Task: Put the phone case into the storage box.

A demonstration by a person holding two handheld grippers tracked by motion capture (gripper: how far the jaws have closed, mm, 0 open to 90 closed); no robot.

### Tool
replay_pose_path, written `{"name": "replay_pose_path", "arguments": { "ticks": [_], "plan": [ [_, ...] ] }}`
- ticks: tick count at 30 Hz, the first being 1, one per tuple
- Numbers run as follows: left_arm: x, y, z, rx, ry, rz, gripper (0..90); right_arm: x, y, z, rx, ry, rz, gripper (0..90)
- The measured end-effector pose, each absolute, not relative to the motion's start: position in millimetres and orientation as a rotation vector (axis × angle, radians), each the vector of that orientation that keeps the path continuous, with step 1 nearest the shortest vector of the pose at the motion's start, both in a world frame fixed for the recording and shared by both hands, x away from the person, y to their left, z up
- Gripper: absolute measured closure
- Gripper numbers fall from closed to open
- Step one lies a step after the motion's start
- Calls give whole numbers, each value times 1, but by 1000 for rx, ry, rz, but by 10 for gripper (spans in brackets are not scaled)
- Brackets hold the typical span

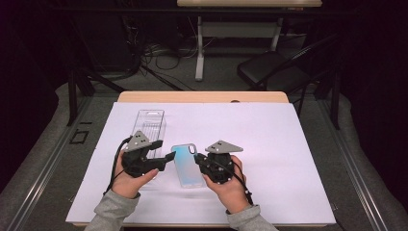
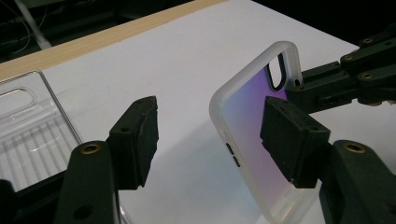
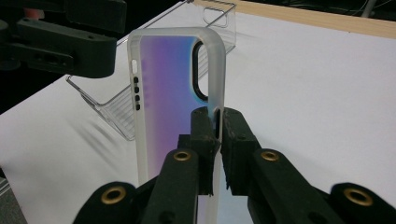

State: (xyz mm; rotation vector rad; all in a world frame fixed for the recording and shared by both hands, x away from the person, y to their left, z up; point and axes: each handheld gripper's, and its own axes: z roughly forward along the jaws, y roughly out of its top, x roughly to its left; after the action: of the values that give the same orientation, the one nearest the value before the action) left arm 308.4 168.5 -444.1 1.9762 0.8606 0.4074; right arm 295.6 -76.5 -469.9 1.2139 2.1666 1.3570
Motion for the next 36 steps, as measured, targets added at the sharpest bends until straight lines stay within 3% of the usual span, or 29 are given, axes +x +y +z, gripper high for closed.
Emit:
{"name": "replay_pose_path", "arguments": {
  "ticks": [3, 5, 12, 36],
  "plan": [
    [308, 167, -445, 1988, 860, 420, 398, 295, -76, -470, 1209, 2168, 1354, 842],
    [307, 166, -445, 1995, 852, 430, 453, 294, -76, -470, 1212, 2167, 1353, 842],
    [306, 163, -446, 2013, 831, 459, 468, 292, -73, -471, 1198, 2172, 1342, 842],
    [304, 159, -450, 2052, 806, 461, 657, 290, -70, -473, 1180, 2188, 1340, 842]
  ]
}}
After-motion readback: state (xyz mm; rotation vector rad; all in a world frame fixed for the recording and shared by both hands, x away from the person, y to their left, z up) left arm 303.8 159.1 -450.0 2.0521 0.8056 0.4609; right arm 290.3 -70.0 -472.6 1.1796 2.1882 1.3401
